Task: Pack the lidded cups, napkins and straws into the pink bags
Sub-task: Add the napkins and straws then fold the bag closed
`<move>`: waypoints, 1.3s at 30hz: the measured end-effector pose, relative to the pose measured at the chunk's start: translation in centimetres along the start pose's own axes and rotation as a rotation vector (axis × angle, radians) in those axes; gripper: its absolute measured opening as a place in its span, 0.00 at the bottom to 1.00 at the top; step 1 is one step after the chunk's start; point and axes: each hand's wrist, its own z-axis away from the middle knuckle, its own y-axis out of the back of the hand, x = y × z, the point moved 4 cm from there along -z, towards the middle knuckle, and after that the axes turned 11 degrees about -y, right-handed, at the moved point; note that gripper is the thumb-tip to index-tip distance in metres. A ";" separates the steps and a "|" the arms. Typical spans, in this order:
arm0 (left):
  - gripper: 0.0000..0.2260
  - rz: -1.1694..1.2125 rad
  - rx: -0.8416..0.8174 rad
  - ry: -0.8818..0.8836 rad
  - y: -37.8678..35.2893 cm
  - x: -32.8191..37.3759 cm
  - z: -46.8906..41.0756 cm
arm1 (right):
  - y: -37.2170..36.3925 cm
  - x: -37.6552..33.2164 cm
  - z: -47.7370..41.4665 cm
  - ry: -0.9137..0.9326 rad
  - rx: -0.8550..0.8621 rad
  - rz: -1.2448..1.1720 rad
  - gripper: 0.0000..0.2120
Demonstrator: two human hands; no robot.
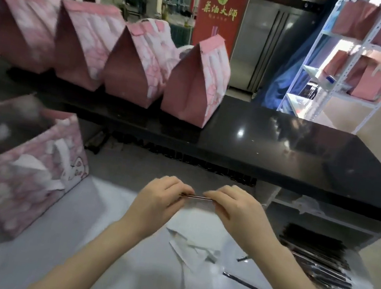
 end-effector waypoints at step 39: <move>0.30 -0.155 0.024 0.601 30.3 -20.1 19.8 | -18.1 -33.9 -24.9 0.378 -0.454 -0.032 0.15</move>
